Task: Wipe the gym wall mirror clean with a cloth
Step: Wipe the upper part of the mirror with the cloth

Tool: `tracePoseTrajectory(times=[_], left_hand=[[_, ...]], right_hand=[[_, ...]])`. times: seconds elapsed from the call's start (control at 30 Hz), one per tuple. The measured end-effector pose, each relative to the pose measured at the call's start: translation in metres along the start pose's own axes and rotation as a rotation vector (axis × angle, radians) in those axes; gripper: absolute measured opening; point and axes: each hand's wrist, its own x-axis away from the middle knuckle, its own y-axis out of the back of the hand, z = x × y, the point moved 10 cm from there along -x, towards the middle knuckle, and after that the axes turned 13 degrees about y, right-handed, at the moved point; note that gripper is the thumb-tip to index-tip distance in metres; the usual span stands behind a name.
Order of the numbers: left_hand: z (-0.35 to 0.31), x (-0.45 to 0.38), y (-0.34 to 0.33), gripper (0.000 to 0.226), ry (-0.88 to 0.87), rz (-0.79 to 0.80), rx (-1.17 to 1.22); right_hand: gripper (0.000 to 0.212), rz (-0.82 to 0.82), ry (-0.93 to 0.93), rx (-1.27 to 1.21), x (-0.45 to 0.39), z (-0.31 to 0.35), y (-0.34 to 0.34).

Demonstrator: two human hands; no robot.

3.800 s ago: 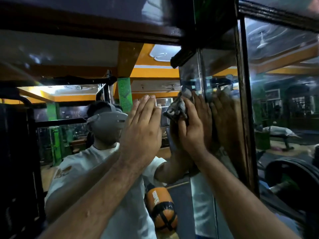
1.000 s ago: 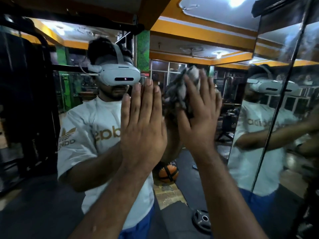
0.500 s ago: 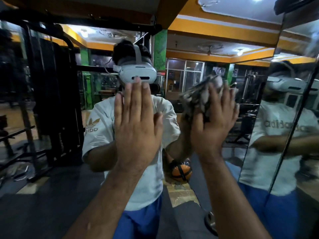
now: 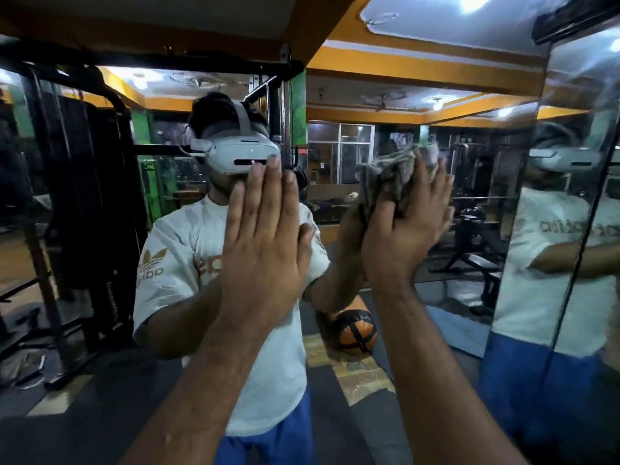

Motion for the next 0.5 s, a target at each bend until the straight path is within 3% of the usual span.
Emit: tracePoseTrajectory(times=[0.13,0.33,0.5], left_hand=[[0.001,0.004,-0.001,0.061,-0.077,0.054,0.051],[0.026,0.001,0.021,0.056,-0.006,0.008,0.185],[0.036,0.001,0.019,0.055,-0.038,-0.004,0.1]], right_hand=[[0.066,0.184,0.361,0.032,0.023,0.044,-0.024],[0.07,-0.029,-0.008,0.016,0.007,0.035,-0.021],[0.062,0.226,0.471,0.007,0.026,0.09,-0.05]])
